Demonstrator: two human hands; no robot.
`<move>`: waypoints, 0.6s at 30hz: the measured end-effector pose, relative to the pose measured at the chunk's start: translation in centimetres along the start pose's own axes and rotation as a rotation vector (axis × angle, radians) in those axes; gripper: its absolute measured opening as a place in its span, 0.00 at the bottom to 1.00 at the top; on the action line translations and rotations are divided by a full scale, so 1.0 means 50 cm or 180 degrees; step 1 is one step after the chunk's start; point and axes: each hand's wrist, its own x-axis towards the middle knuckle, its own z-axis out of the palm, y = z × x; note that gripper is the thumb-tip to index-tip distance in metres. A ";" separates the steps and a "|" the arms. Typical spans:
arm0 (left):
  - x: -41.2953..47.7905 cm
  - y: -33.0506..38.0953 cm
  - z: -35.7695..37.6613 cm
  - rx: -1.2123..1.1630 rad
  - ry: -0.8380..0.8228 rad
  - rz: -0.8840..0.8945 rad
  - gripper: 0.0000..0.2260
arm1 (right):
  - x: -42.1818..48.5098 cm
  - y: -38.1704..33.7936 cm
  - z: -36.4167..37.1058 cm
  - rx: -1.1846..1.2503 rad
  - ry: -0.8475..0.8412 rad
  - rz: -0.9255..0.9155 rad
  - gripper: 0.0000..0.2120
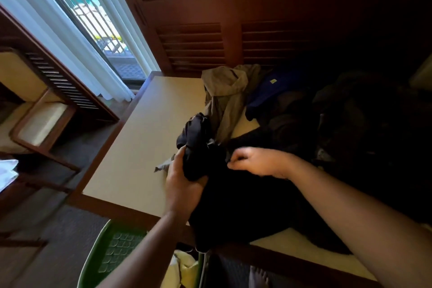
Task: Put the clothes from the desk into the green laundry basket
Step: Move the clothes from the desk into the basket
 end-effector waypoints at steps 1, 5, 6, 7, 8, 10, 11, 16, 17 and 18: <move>0.000 -0.002 -0.002 0.0135 0.0014 0.0059 0.40 | 0.010 0.006 -0.012 -0.0517 0.0460 -0.0181 0.13; -0.006 0.005 0.001 0.0448 -0.0002 0.0144 0.41 | 0.053 0.060 -0.015 -0.2596 0.0193 0.0257 0.42; -0.012 0.011 -0.002 0.0459 -0.0019 0.0194 0.42 | 0.057 0.075 0.004 -0.2817 -0.0124 0.0396 0.41; -0.017 0.017 -0.006 0.0441 -0.0010 0.0266 0.43 | 0.057 0.084 0.029 -0.3023 -0.0268 0.0404 0.38; -0.023 0.022 -0.012 0.0410 0.0011 0.0356 0.43 | 0.061 0.093 0.056 -0.3147 -0.0198 0.0258 0.33; -0.035 0.028 -0.029 0.0405 0.0035 0.0600 0.43 | 0.057 0.091 0.105 -0.2822 0.0363 -0.0206 0.21; -0.043 0.023 -0.038 0.0465 -0.0042 0.0709 0.42 | 0.053 0.086 0.131 -0.2288 0.0579 -0.0378 0.17; -0.102 -0.018 -0.044 0.2146 -0.1770 0.0732 0.51 | 0.020 0.085 0.260 0.1047 0.0527 0.0438 0.21; -0.111 -0.026 -0.033 0.2503 -0.1927 0.0745 0.52 | 0.017 0.090 0.268 0.1159 0.0565 0.0656 0.20; -0.116 -0.031 -0.019 0.2724 -0.1977 0.0716 0.53 | 0.012 0.094 0.269 0.1048 0.0589 0.0769 0.19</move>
